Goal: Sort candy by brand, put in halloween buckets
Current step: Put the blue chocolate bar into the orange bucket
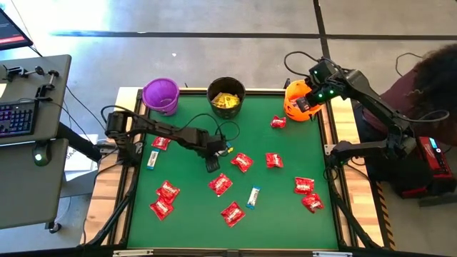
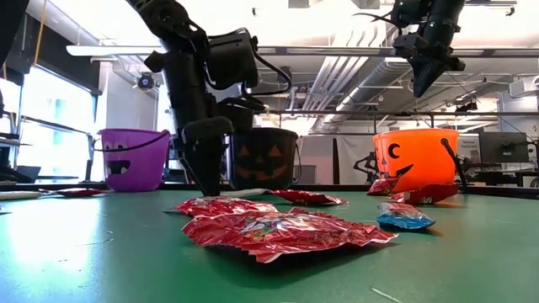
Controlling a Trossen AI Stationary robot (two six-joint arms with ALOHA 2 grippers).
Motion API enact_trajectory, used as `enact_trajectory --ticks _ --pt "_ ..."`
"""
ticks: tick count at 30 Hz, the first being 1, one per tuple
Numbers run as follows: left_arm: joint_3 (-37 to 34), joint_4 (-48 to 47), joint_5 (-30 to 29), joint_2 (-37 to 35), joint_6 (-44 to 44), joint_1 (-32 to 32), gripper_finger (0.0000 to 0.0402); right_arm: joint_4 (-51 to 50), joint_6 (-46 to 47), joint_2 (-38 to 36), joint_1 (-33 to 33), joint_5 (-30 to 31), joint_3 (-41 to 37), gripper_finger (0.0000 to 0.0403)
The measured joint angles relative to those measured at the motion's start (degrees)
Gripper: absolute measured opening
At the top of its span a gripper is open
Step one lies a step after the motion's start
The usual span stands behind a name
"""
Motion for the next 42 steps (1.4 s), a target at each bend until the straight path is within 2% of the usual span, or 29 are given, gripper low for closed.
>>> enact_trajectory --ticks 7,9,23,27,32,38,42 --pt "0.0 0.4 0.5 0.1 1.0 0.1 0.0027 0.7 -0.2 0.0 0.0 -0.1 0.0 0.0000" --pt "0.0 0.4 0.5 0.1 1.0 0.0 0.0007 0.7 -0.2 0.0 0.0 -0.1 0.0 0.0000" --pt "1.0 1.3 -0.1 -2.4 2.8 0.1 0.0000 0.9 -1.5 0.0 0.0 -0.2 0.0 0.0000" --pt "1.1 1.5 -1.0 -2.7 6.4 -0.7 0.0014 1.3 -1.7 0.0 0.0 -0.2 0.0 0.0000" --pt "1.1 3.5 -2.0 -2.7 9.6 -2.0 0.0072 1.4 -1.7 0.0 0.0 -0.5 0.0 0.0000" --pt "0.9 3.3 -7.5 -2.7 9.6 -2.9 0.0153 1.4 -1.8 0.0 0.0 -0.5 0.0 0.0000" --pt "0.9 3.3 -11.8 -2.7 10.1 -3.4 0.0180 1.8 -2.2 0.0 0.0 -0.5 0.0 0.0000"
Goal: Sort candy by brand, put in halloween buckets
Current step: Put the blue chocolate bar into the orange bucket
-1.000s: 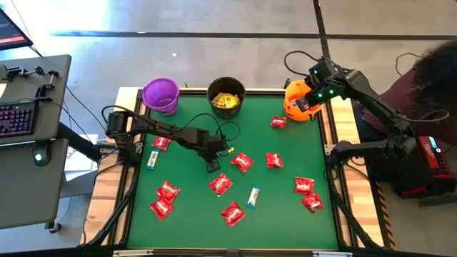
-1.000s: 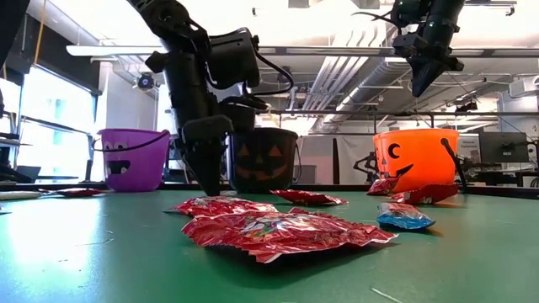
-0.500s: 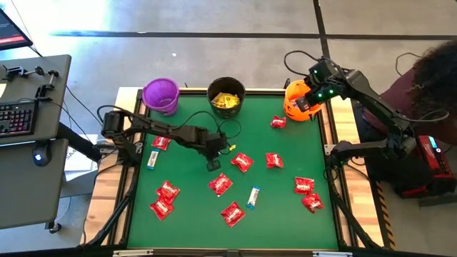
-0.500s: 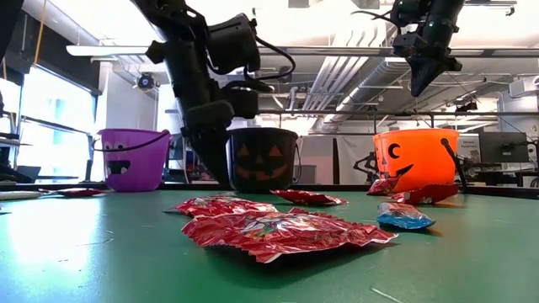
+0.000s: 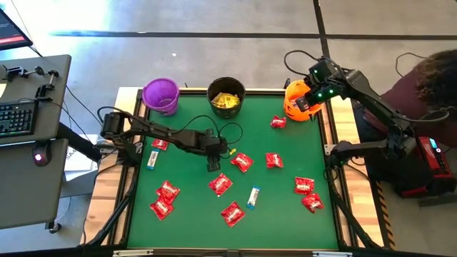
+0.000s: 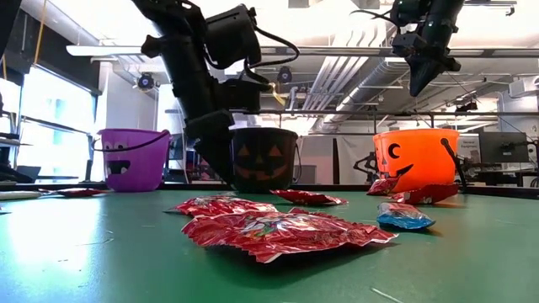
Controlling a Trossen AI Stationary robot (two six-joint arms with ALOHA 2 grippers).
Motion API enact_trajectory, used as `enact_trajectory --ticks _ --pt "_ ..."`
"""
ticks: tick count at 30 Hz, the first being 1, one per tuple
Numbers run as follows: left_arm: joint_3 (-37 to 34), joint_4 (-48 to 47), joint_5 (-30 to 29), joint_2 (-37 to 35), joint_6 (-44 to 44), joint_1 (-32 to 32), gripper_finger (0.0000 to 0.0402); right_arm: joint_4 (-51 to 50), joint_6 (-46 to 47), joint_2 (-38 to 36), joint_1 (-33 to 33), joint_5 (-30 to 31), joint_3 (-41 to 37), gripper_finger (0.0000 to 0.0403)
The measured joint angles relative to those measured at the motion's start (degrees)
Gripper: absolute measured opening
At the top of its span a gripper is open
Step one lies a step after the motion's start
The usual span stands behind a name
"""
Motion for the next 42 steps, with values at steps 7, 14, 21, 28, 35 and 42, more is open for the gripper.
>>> enact_trajectory --ticks 7,14,21,28,35,42 --pt "0.0 -0.3 -0.4 0.0 0.4 -0.1 0.0184 0.1 -0.1 0.0 0.0 0.0 0.0 0.0000" --pt "-2.2 0.7 -0.3 0.0 -0.1 -0.4 0.0184 0.4 -0.2 0.0 0.0 0.0 0.0 0.0000" --pt "-4.7 2.4 -0.1 0.0 -0.5 -0.3 0.0172 0.5 -0.2 0.0 0.0 0.0 0.0 0.0000" --pt "-5.0 5.5 -1.5 0.0 1.0 -0.3 0.0138 0.5 -0.2 0.0 0.0 0.0 0.0 0.0000" --pt "-4.9 6.5 -0.6 1.5 2.8 -0.3 0.0099 0.5 -0.2 0.0 0.0 0.0 0.0 0.0000" --pt "-4.8 6.8 0.1 1.6 2.9 -0.4 0.0045 0.5 -0.1 0.0 0.0 -0.2 0.0 0.0000"
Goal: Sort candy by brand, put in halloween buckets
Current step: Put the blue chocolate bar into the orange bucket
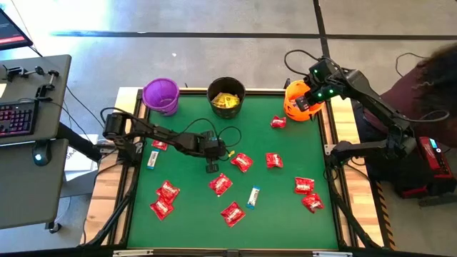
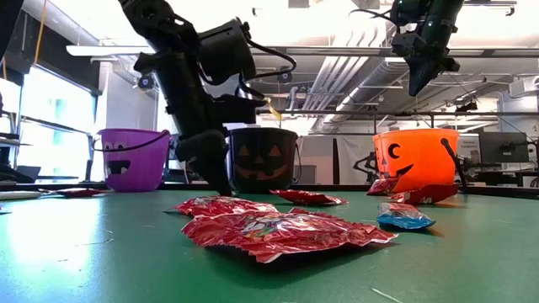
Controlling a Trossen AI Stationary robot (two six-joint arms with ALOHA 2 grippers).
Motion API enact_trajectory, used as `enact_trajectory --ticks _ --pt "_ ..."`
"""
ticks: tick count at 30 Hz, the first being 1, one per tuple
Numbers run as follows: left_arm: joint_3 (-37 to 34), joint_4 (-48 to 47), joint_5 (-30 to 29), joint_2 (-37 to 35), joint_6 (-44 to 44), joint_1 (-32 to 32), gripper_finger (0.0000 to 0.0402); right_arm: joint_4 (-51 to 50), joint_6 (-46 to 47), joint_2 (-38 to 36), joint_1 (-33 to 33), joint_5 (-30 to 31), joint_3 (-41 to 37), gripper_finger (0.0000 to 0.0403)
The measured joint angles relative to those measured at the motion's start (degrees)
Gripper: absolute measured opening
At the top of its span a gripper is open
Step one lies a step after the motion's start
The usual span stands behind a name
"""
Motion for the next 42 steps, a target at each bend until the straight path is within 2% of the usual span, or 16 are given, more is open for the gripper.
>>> enact_trajectory --ticks 4,9,18,23,26,31,37,42 --pt "1.4 -1.9 1.7 -0.2 0.0 0.0 0.0008 0.0 0.0 0.0 0.0 -0.2 0.0 0.0000" --pt "3.3 -3.0 3.9 -0.2 0.0 0.1 0.0001 0.0 -1.3 0.0 0.0 -1.9 0.0 0.0000" --pt "8.8 -9.2 6.3 -0.6 2.0 0.8 0.0000 1.2 -6.7 -0.3 0.0 -10.3 0.0 0.0000" --pt "10.3 -10.7 8.7 -2.6 2.1 2.7 0.0000 6.5 -11.4 -3.3 1.4 -19.5 -2.5 0.0000" --pt "10.6 -10.5 10.6 -4.6 1.4 4.4 0.0000 10.7 -12.9 -5.4 3.6 -24.2 -5.6 0.0000" --pt "10.6 -10.1 15.6 -7.7 -1.3 7.6 0.0000 19.2 -12.7 -7.2 9.0 -28.8 -12.8 0.0000" --pt "10.6 -10.1 21.0 -10.9 -4.7 10.3 0.0000 35.3 -9.3 -7.0 17.9 -29.1 -22.6 0.0002" --pt "10.3 -13.0 21.1 -11.9 -3.8 9.8 0.0000 48.6 -3.8 -7.0 24.2 -28.4 -28.3 0.0039"
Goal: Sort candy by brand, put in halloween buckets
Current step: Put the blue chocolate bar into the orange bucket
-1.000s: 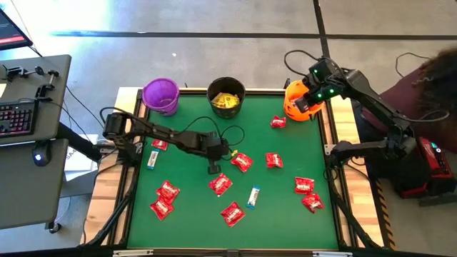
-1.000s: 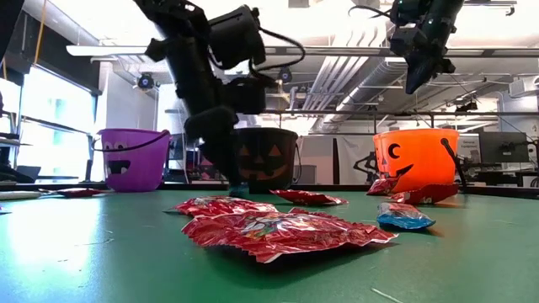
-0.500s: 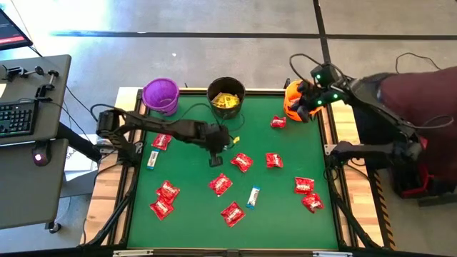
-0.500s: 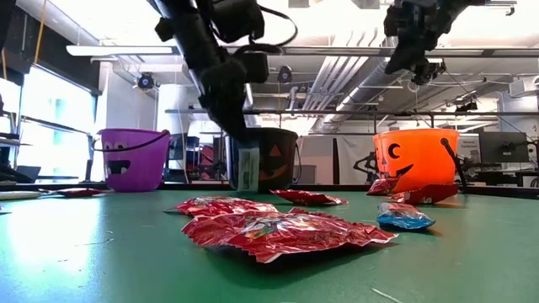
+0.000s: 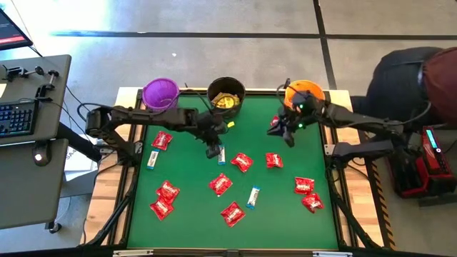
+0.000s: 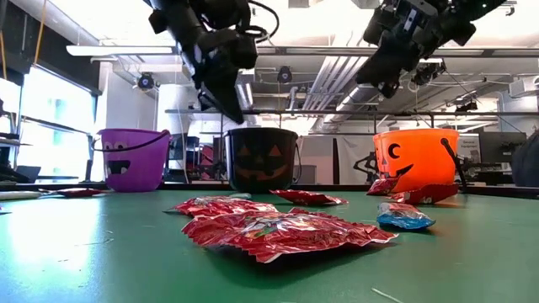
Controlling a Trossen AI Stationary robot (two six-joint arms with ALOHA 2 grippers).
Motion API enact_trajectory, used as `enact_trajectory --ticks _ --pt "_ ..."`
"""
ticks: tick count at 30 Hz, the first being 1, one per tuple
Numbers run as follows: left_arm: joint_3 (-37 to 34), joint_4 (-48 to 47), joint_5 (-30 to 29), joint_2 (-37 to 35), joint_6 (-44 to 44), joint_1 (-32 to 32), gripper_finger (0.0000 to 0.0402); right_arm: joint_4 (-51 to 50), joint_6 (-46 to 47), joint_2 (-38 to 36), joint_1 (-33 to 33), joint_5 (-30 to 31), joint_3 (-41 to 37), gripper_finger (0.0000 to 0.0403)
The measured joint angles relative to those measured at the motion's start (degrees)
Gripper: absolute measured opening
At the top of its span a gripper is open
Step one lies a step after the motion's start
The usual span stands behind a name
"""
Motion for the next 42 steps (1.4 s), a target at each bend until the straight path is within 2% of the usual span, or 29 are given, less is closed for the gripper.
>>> enact_trajectory --ticks 3,8,13,17,20,26,30,33,37,42 --pt "-1.4 -2.2 0.3 0.1 0.2 -1.1 0.0002 3.2 3.4 0.0 2.5 2.4 -1.7 0.0078" --pt "-8.1 7.8 5.3 -0.5 -5.9 -1.2 0.0001 3.3 6.5 0.0 6.0 8.9 -2.1 0.0132" --pt "-13.9 19.7 11.1 -0.4 -13.4 2.3 0.0000 3.5 9.2 0.0 9.4 14.1 -2.1 0.0151" --pt "-14.4 20.2 12.2 1.2 -12.8 5.3 0.0010 4.1 11.4 0.0 11.3 17.9 -2.1 0.0152" --pt "-14.4 21.0 12.1 2.0 -7.2 6.4 0.0036 4.3 13.8 0.0 12.1 19.7 -2.1 0.0152" --pt "-14.4 20.5 12.6 3.9 0.5 6.8 0.0120 4.1 16.8 0.0 13.5 23.1 -2.1 0.0152" --pt "-14.4 20.5 12.4 4.6 2.8 6.8 0.0174 4.1 17.0 0.0 14.5 26.6 -2.1 0.0152" --pt "-14.4 20.4 10.1 4.7 4.3 6.7 0.0203 4.1 17.0 0.0 15.1 29.4 -2.1 0.0152" --pt "-14.4 20.5 8.2 5.7 5.8 6.6 0.0222 4.1 17.1 0.0 15.2 31.4 -2.1 0.0152" --pt "-14.4 21.2 8.1 7.9 6.8 6.6 0.0225 4.2 17.0 0.1 15.2 31.8 -2.1 0.0152"
